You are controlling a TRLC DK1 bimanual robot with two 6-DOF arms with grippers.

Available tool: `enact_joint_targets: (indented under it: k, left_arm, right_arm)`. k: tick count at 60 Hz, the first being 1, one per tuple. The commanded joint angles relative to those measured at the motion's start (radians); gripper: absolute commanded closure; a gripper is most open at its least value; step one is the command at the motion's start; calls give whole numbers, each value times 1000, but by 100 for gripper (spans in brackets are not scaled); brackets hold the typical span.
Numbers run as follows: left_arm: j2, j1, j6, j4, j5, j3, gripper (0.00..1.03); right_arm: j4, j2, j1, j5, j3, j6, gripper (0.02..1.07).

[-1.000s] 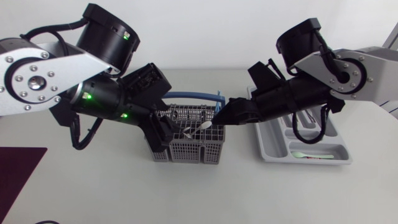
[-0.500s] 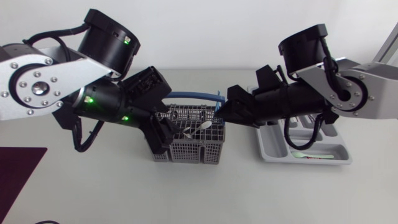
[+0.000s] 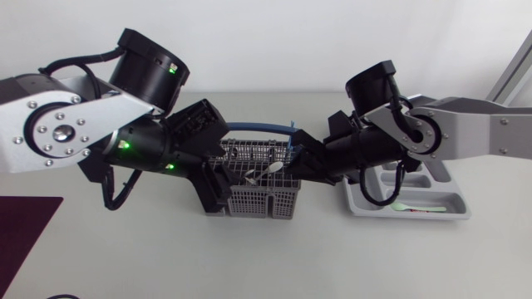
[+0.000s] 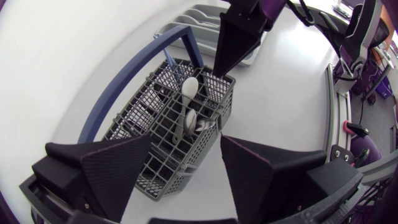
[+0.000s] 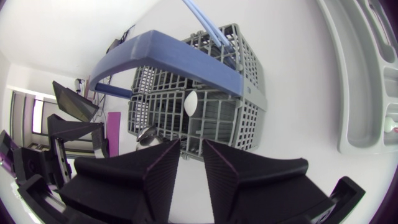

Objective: Unload the cutlery basket into the drawer organizer.

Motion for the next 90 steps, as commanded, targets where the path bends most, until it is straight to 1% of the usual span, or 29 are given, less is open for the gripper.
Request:
enact_joint_targets:
  k: [1,27,37,42,49,62,90]
  left_arm:
    - [-8,7,19,16,8,-32,8]
    - [-8,22,22,74,11,-51,8]
    - [-5,33,61,75,88,-54,7]
    - [4,33,61,91,97,-63,7]
    - [36,33,41,164,99,-101,7]
    - [70,41,30,209,108,-117,7]
    - [116,33,30,249,114,-94,7]
  right_arm:
    - [17,15,6,8,19,55,75]
    - [112,18,14,40,18,139,75]
    - [135,23,8,51,9,150,75]
    - [158,28,13,51,-2,155,75]
    - [178,32,22,62,-10,159,75]
    - [178,43,25,77,-14,161,75]
    - [178,52,14,89,-43,173,75]
